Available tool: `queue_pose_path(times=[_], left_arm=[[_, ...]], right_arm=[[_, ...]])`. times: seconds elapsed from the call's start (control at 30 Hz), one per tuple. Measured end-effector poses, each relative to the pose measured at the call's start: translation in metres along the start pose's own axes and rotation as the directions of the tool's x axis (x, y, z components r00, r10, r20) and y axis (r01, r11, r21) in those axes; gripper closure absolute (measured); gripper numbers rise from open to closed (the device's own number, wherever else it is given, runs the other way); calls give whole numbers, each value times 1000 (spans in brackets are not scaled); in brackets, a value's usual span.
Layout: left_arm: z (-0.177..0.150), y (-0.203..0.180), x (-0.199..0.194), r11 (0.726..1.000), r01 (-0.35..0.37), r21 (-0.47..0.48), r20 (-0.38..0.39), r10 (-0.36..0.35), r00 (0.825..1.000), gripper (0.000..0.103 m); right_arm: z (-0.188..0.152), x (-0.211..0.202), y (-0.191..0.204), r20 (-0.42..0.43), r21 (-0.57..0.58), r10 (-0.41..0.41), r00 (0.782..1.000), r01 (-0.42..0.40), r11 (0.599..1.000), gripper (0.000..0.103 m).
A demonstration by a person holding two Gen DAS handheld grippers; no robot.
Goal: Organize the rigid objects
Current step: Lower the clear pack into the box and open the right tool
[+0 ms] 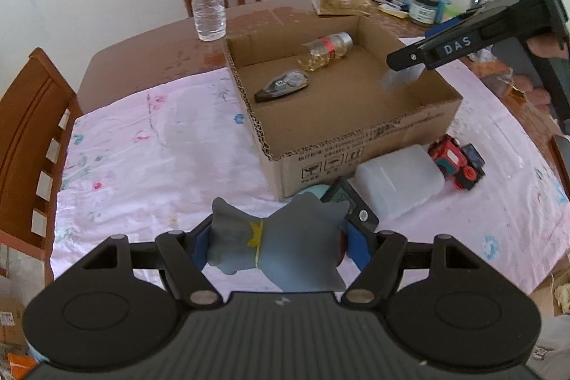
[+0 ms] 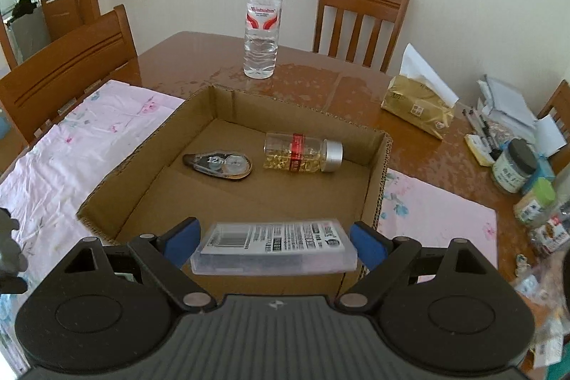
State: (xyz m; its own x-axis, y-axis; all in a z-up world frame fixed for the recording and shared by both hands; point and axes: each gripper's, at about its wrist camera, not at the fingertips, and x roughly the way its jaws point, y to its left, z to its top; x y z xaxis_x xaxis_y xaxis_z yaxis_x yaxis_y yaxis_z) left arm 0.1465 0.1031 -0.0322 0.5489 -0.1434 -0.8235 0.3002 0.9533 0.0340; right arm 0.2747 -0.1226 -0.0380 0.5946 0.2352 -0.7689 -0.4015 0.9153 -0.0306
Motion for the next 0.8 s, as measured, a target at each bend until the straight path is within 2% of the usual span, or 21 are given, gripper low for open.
queue_pose_path(times=[0.03,0.17,0.33,0.57,0.8], left_arm=[[2,-1,1,1000,-6,-4,-2,6,1000,31],[10,-8,3,1000,-25,-11,-4,25,1000,31],[22,-18,5,999,-33,-19,-2,33,999,31],[46,-31,7,999,-41,-21,26,42,999,31],[74,-42,20,999,-35,-8,46,35,998,31]], right_arm=[[1,4,-4,2,3,1,1000,-1,1000,0],[3,7,-15,9,24,31,999,-31,999,0],[-4,1,-23,-16,55,28,999,-27,998,0],[-29,-20,-30,-10,122,19,1000,-18,992,0],[-57,-37,-34,-19,201,53,998,-48,978,0]])
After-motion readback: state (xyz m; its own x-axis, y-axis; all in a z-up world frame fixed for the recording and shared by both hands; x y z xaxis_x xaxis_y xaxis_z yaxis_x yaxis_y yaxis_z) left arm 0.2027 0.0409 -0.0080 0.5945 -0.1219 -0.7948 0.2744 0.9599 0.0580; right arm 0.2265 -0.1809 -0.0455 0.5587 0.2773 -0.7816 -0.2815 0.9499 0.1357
